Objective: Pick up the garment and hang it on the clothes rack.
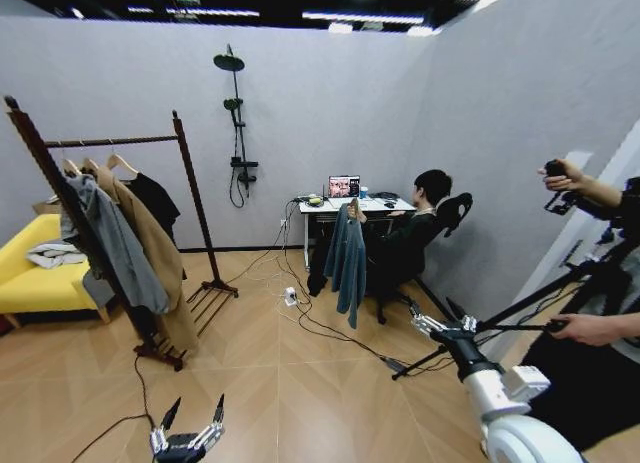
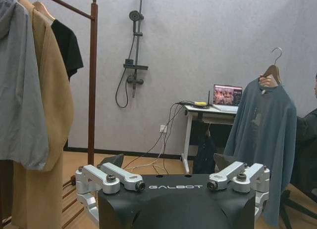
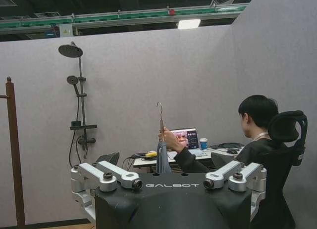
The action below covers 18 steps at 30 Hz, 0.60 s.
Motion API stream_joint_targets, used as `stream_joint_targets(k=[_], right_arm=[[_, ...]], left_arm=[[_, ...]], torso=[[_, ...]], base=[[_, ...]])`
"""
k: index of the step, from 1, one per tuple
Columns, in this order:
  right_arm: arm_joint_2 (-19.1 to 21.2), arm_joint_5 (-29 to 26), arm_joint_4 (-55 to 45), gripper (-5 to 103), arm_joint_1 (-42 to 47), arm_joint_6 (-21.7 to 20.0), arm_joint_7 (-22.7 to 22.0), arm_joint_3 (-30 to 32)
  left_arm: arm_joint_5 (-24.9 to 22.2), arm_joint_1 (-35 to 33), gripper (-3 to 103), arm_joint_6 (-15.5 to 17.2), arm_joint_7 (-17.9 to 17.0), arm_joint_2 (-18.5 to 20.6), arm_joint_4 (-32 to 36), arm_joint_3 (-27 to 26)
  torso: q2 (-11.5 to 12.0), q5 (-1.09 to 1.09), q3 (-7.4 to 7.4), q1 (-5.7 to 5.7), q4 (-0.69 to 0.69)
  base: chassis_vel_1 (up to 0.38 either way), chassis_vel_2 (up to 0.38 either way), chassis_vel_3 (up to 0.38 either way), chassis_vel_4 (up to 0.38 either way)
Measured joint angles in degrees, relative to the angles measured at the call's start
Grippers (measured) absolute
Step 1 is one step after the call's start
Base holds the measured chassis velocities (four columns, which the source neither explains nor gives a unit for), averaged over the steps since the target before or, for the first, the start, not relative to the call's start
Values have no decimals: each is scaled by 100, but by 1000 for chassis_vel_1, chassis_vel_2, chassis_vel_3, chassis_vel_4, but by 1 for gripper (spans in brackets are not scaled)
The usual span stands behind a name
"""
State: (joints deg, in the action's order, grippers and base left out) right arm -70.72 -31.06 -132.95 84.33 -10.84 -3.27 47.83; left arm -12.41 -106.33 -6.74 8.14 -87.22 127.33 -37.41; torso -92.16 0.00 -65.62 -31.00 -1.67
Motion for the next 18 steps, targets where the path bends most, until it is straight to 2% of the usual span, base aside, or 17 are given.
stream_joint_targets(k=[10,17,18], right_arm=[[21,3,31,100,-5,65,69,3],[40,-9,55,100,-19,82,103,4],[44,-19,62,100,-30,82,104,2]], left_arm=[[0,1,100,0,0,0,0,0],[0,1,100,0,-1,0,0,0],[0,1,100,0,0,1,0,0]], torso=[[1,-1,0,-2,0],[0,-3,1,-1,-1],[3,2,-2,-5,0]], base=[[-241,243,249,-262],[-326,335,348,-344],[-328,336,371,-365]])
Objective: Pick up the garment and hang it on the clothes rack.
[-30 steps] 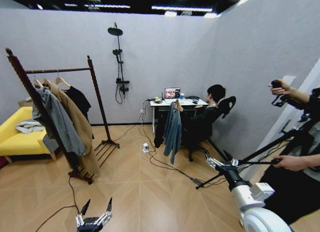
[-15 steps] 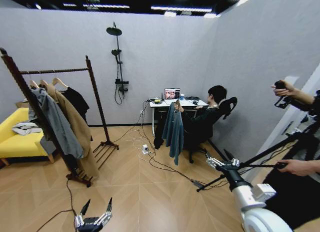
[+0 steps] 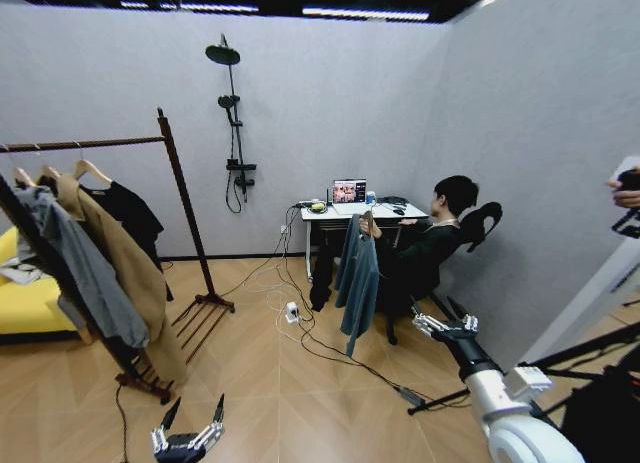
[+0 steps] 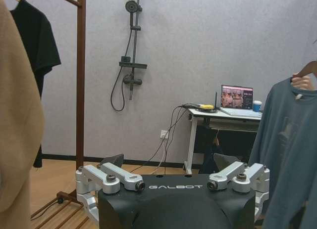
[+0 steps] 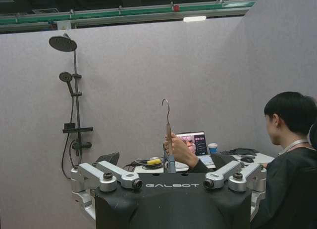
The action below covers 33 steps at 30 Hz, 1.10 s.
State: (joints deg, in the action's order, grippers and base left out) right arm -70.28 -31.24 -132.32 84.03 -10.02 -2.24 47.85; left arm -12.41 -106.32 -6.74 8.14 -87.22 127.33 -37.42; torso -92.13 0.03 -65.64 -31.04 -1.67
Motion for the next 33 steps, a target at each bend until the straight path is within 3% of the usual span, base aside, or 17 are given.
stream_joint_targets(k=[22,25,29,33], right_arm=[[69,-20,89,100,-88,140,-64,35],[182,-72,182,100,-152,143,-32,134],[648,-349,492,100,-494,119,-34,193],[724,-369,569,100,-570,111,-29,144]], left_arm=[[0,0,100,0,1,-1,0,1],[0,1,100,0,0,-1,0,1],[0,1,100,0,0,-1,0,1],[0,0,100,0,0,0,0,0]], torso=[[-1,-7,1,1,1],[1,-2,-1,-4,0],[1,-2,-1,-4,2],[-1,-4,1,4,0]], base=[[-352,351,356,-357],[-294,285,279,-255],[-135,113,85,-85],[0,0,0,0]])
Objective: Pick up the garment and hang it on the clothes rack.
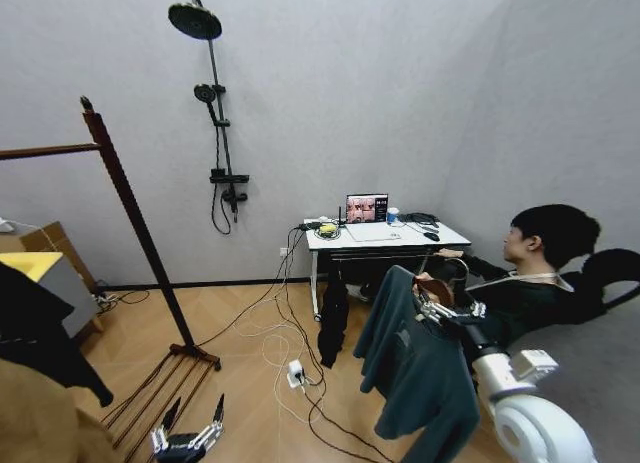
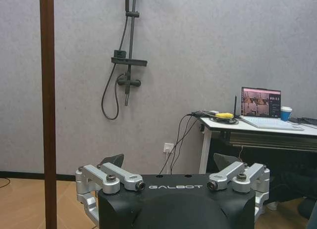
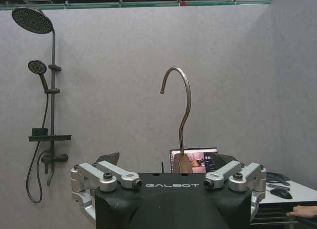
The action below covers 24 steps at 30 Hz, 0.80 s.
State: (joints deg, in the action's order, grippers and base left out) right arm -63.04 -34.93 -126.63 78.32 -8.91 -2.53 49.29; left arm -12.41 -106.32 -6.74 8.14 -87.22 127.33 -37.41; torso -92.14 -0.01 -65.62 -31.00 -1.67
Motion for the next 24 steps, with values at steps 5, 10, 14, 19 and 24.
stream_joint_targets(k=[5,10,14,19,24], right_arm=[[-152,101,-28,100,43,-42,0,-92],[-135,177,118,96,29,-7,-39,-50],[-87,183,203,75,9,35,-39,-25],[-86,178,238,53,-7,67,-4,-52],[-83,90,223,37,-9,76,2,-64]], left_arm=[[0,-1,100,0,0,-1,0,0],[0,-1,100,0,1,0,0,0],[0,0,100,0,1,0,0,0],[0,0,100,0,1,0,0,0],[0,0,100,0,1,0,0,0]], torso=[[-6,2,3,7,-3],[-4,2,1,3,-1],[0,1,0,-3,0],[-1,1,0,-2,0],[-1,1,0,-2,0]], base=[[58,-63,-55,55],[16,-22,-20,1],[0,0,0,0],[0,0,0,0],[0,0,0,0]])
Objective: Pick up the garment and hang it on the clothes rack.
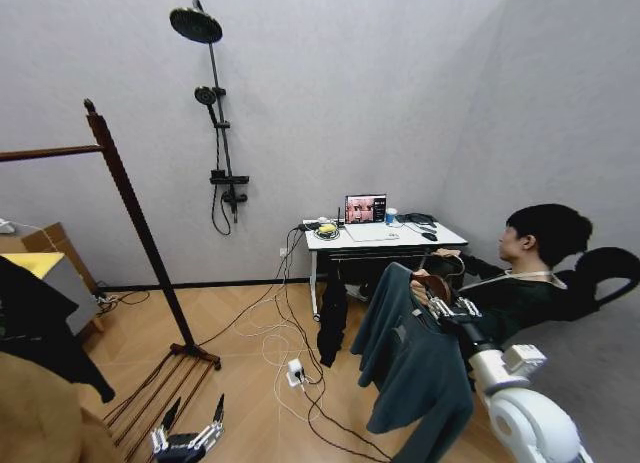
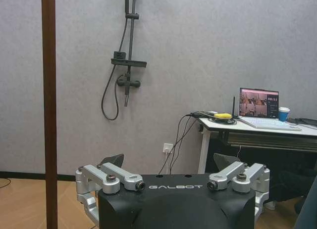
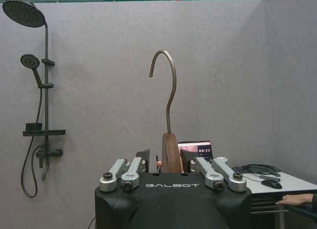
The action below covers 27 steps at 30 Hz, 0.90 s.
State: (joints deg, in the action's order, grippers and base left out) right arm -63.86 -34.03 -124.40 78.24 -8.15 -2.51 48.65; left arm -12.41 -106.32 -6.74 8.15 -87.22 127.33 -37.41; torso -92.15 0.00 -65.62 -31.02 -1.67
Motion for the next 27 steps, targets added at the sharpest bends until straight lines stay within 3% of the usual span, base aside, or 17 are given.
stream_joint_targets(k=[1,3,5,6,8,27], right_arm=[[0,0,0,37,0,0,0,0],[7,-20,-5,27,2,13,-1,1],[11,-19,-2,27,2,24,-6,2],[14,-19,0,15,1,34,-30,6],[14,-13,4,10,-3,49,-57,9],[92,-5,23,10,-87,311,-6,-9]], left_arm=[[0,0,100,0,0,0,0,0],[0,0,100,0,0,0,0,0],[0,0,100,0,0,0,0,0],[0,0,100,0,0,0,0,0],[0,0,100,0,0,0,0,0],[0,0,100,0,0,0,0,0]], torso=[[0,0,0,0,0],[0,0,0,0,0],[0,0,0,0,0],[0,0,0,0,0],[0,0,0,0,0],[0,0,0,0,0]], base=[[0,0,0,0],[0,0,0,0],[0,0,0,0],[0,0,0,0],[0,0,0,0],[0,0,0,0]])
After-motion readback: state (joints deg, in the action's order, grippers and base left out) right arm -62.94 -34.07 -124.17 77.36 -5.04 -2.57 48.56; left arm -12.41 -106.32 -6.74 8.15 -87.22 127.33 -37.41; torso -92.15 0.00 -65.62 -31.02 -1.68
